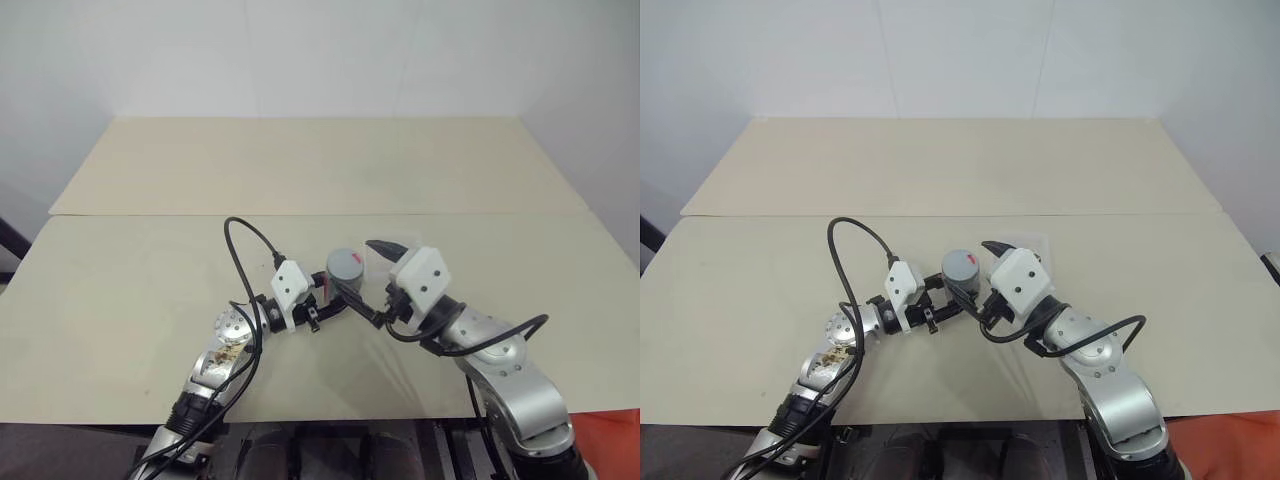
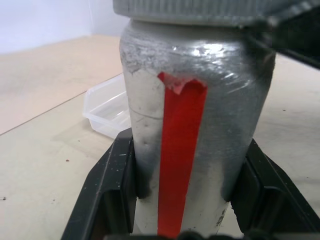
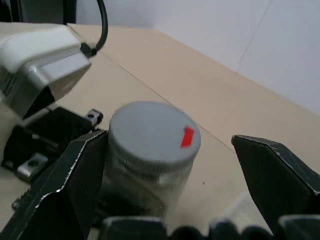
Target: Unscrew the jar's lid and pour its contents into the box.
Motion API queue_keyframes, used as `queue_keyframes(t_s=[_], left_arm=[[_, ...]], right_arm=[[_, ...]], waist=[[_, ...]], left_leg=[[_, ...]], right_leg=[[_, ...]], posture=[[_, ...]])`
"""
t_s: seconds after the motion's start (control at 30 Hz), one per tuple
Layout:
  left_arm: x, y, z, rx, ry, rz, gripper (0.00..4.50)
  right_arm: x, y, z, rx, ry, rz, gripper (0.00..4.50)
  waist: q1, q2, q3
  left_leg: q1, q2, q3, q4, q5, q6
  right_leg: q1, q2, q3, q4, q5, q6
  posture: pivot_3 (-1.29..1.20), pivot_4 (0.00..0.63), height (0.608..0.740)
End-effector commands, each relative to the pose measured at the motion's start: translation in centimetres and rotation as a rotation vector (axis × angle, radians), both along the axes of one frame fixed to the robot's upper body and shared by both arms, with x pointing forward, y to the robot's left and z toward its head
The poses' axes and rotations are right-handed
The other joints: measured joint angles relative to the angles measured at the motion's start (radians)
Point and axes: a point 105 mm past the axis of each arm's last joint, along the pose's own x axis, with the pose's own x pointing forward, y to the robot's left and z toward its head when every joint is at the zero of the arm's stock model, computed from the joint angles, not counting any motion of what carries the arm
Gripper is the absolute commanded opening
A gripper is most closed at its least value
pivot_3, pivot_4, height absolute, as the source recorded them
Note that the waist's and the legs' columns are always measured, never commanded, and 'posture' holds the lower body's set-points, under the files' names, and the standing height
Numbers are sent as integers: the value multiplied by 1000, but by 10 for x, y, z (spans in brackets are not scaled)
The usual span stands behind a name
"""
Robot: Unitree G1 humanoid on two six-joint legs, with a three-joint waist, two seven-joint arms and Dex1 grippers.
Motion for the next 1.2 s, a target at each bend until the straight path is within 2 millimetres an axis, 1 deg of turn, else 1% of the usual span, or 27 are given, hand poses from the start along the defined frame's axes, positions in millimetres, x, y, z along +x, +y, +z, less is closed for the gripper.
queue_keyframes(t_s=[0.03,0.27,0.4,0.5,0.6,0.73,0.83,1.2], left_arm=[[3,5,9,-8,-44,10,2094],[3,3,8,-5,-47,4,2094],[3,3,8,-6,-48,2,2094],[3,3,8,-4,-49,3,2094],[3,3,8,-4,-52,3,2094],[2,1,10,-8,-55,-2,2094],[1,0,10,-7,-59,-7,2094],[-1,-5,11,-11,-63,-24,2094]], right_arm=[[-2,-17,18,7,-69,-58,4500],[-4,-34,15,-26,-54,-85,4500],[-10,-36,13,-49,-42,-49,4500],[-22,-26,14,-57,-33,53,4500],[-25,-16,20,-22,-45,96,4500],[-19,-1,24,19,-55,121,4500],[-9,8,24,25,-65,119,4500],[14,23,22,25,-79,121,4500]], waist=[[1,0,0],[1,0,0],[0,0,0],[0,0,0],[0,0,0],[-2,0,0],[-1,0,0],[-2,0,0]], left_leg=[[0,0,0,0,0,0],[0,0,0,0,0,0],[0,0,0,0,0,0],[0,0,0,0,0,0],[0,0,0,0,0,0],[0,0,0,1,0,0],[0,0,0,1,0,0],[0,0,0,2,0,0]], right_leg=[[0,0,0,0,0,0],[0,0,0,0,0,0],[0,0,0,0,0,0],[0,0,0,0,0,0],[0,0,0,0,0,0],[0,0,1,1,0,0],[0,0,0,1,0,0],[0,0,0,1,0,0]], posture=[[0,150,740],[0,150,740],[0,150,740],[0,150,740],[0,150,740],[0,150,740],[0,150,740],[0,150,740]])
